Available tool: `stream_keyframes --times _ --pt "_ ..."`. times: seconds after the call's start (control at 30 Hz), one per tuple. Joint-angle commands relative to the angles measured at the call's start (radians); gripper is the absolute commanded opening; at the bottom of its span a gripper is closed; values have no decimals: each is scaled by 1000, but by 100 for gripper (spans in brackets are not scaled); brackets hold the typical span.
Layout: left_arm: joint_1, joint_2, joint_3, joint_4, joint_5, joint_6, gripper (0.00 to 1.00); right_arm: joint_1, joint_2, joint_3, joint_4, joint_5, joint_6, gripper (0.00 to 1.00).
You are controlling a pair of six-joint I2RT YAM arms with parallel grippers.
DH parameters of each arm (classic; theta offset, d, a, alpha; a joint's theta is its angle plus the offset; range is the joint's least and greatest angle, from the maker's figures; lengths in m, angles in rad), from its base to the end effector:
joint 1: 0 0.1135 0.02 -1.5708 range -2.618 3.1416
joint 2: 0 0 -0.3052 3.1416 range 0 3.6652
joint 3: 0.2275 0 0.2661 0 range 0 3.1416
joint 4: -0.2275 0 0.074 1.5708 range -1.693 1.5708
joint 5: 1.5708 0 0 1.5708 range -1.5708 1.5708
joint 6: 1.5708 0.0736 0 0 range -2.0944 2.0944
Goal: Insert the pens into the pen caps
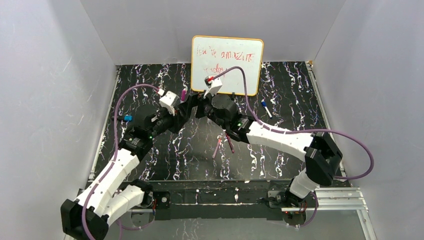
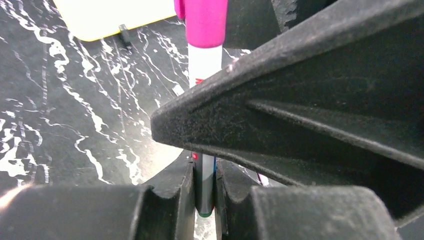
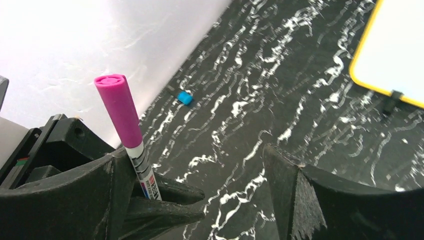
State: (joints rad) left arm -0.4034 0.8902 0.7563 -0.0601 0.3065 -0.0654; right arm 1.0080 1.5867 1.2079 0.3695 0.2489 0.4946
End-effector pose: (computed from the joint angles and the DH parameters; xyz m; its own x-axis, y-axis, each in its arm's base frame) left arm 0.2068 -0.1124 0.3478 -0.2192 0.0258 -0.9753 0.6336 0.7640 -0.1222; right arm 0.2465 0.3567 0.3772 -0.3311 0.3374 -0.8812 -0.6034 0.6422 0.4726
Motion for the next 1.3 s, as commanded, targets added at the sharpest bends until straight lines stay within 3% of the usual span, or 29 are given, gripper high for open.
stream_keyframes --times 0.0,0.2,0.43,0.87,1.0,1.27 --pt "-5 18 -47 -16 -12 -63 0 -48 -117 -27 -33 273 14 99" --pt "-5 183 -31 -150 -153 -89 0 -148 -318 -189 -6 317 22 99" --pt "-3 417 20 -217 -329 -141 0 -166 -476 -285 -80 363 15 99" --pt "-2 650 66 -275 -410 -239 0 -170 -610 -348 -175 370 -26 99" --pt "-2 696 81 -294 -406 -255 20 -172 -625 -351 -189 365 -35 99" --pt "-2 712 127 -343 -449 -232 43 -174 -634 -359 -205 357 -41 99"
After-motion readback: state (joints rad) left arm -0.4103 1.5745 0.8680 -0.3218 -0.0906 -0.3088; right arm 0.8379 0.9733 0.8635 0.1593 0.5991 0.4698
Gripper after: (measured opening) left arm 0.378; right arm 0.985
